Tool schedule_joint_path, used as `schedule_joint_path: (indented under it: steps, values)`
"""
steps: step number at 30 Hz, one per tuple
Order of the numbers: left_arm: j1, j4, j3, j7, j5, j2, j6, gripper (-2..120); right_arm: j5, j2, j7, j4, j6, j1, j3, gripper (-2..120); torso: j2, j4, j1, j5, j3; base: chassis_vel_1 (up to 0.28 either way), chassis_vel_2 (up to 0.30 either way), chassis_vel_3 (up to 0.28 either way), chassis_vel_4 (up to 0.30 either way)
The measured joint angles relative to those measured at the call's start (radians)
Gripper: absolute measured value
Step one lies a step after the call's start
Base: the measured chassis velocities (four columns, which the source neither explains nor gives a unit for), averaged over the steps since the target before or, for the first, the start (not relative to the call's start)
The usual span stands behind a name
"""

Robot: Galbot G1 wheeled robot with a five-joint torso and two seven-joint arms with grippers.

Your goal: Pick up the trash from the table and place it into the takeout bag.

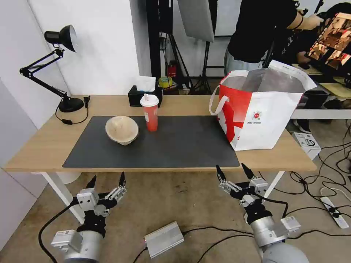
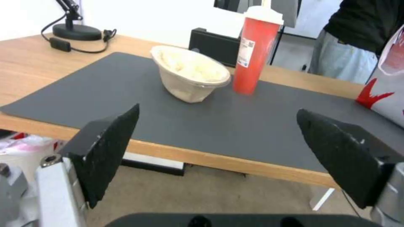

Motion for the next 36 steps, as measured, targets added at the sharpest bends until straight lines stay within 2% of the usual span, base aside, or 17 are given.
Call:
schedule_joint_path:
  steps: [36]
  values:
    - [0.004, -0.007, -0.008, -0.002, 0.016, 0.0, -0.006, 100, -0.062, 0.049, 0.081, -0.03, 0.005, -0.026, -0.008, 100, 0.0, 0.0, 0.0, 0.0, 0.0, 0.0, 0.0, 0.0, 0.0]
